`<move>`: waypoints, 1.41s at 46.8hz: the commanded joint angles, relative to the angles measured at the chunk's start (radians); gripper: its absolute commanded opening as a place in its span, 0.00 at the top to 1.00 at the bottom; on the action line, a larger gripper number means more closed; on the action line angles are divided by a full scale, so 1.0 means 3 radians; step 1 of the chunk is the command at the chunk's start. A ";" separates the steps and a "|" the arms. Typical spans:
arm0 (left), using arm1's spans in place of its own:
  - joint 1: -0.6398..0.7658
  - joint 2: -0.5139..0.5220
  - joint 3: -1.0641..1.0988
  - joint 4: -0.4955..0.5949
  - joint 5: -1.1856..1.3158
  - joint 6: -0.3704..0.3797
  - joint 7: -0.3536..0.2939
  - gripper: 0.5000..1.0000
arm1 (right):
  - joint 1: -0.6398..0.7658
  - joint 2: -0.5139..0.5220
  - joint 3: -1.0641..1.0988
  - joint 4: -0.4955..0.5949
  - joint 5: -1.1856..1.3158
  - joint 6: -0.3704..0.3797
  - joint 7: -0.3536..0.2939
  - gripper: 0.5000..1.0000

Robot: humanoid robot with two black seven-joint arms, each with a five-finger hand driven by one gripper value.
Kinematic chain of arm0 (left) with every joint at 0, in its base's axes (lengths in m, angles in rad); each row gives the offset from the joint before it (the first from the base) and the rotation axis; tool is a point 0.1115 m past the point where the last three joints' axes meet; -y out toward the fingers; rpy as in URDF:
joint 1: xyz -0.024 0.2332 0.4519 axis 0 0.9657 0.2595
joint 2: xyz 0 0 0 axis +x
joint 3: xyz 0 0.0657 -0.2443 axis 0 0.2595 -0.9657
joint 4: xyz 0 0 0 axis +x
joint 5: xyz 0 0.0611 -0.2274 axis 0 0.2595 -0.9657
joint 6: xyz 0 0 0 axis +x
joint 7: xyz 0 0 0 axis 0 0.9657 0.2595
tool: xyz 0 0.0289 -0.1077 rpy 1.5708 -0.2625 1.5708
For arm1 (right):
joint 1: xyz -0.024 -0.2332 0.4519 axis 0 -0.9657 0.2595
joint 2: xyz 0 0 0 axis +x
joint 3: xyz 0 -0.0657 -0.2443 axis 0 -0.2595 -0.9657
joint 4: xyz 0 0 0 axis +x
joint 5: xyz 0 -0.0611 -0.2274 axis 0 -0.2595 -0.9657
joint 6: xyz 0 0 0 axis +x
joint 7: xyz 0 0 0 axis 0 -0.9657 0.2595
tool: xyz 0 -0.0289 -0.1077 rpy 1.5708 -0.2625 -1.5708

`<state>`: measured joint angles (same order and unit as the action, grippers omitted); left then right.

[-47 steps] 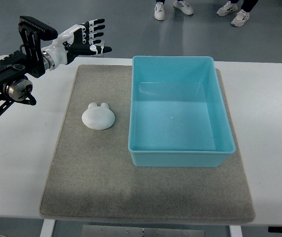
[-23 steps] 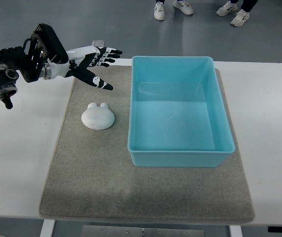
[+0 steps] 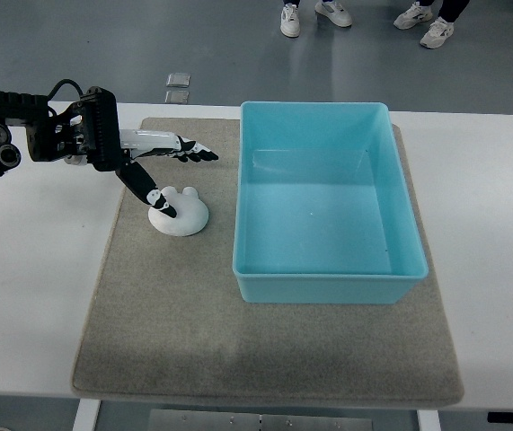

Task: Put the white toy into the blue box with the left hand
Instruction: 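Lower the left hand onto the white rabbit toy, fingers around it, then close the left hand fingers to grasp the white toy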

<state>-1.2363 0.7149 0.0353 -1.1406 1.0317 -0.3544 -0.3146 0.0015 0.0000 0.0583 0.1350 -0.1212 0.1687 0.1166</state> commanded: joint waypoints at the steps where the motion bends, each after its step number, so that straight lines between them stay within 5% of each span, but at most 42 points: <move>1: 0.0005 0.0000 0.0000 -0.0013 0.0119 0.0000 0.0000 0.05 | 0.0000 0.0000 0.0000 0.0000 0.0000 0.0000 0.0000 0.13; 46: 0.0071 -0.0061 0.0051 0.0018 0.0488 0.0005 0.0005 0.10 | 0.0000 0.0000 0.0000 0.0000 0.0000 0.0000 0.0000 0.13; 66: 0.0076 -0.0056 0.0056 0.0054 0.0493 0.0010 0.0005 0.37 | 0.0000 0.0000 0.0000 0.0000 0.0000 0.0000 0.0000 0.13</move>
<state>-1.2150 0.6981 0.0520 -1.1245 1.1781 -0.3504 -0.3130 0.0015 0.0000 0.0583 0.1350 -0.1212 0.1687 0.1166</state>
